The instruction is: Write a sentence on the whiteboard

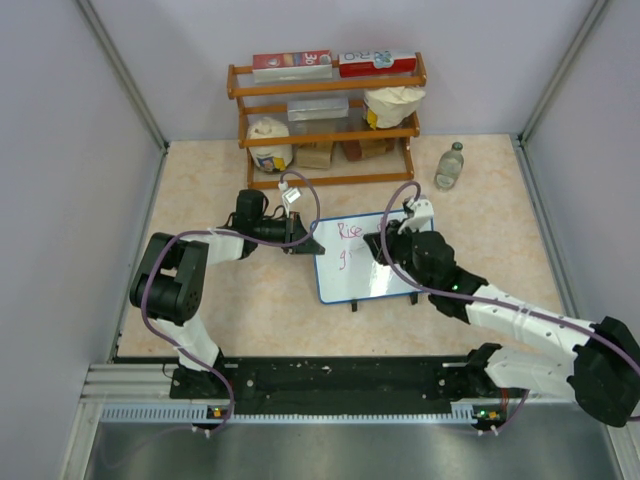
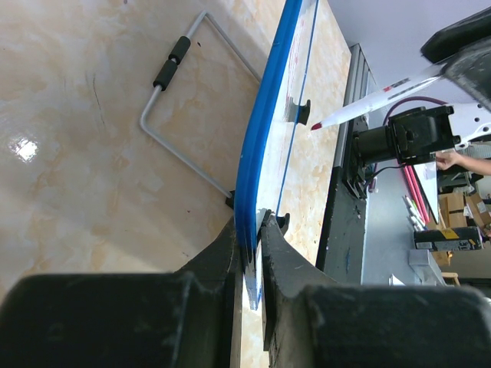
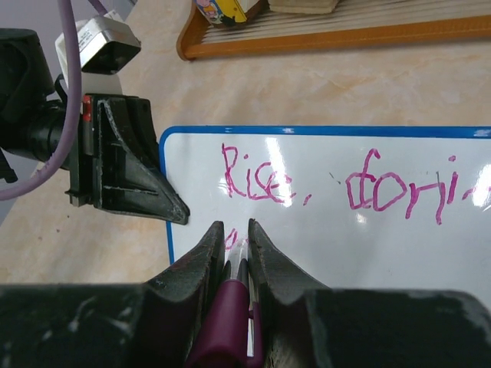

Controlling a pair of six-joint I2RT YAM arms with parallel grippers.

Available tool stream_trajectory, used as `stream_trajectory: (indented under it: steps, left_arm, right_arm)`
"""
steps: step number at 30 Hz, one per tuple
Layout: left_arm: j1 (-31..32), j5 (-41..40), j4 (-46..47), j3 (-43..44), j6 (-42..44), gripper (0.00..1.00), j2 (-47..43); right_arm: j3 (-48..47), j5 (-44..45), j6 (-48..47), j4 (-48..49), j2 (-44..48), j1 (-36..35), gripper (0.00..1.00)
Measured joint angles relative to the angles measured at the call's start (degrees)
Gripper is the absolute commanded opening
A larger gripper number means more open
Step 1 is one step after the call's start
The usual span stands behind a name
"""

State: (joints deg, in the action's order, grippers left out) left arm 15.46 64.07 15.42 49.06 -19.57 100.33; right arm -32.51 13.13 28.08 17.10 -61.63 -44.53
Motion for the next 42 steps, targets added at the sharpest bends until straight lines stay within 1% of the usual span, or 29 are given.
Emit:
stream_trajectory:
  steps: [8,15,29,37,42]
  left_arm:
    - [0.0,0.0,0.0,0.0,0.0,0.00,0.0]
    - [0.0,0.0,0.0,0.0,0.0,0.00,0.0]
    - [0.0,0.0,0.0,0.0,0.0,0.00,0.0]
    - [0.0,0.0,0.0,0.0,0.0,0.00,0.0]
    - [0.0,0.0,0.0,0.0,0.0,0.00,0.0]
  right_arm:
    - [-3.3,-0.5,0.0,1.2,-1.5,1.0,0.00]
    - [-3.3,-0.8,0.0,1.5,-4.2,1.2,0.00]
    - [-3.1,-0.7,0.0,1.6,-5.5,1.3,0.00]
    - [-3.1,-0.7,0.0,1.6,-5.4,1.3,0.00]
    - [-2.3,-0.7,0.2,1.1,-2.6,1.4,0.00]
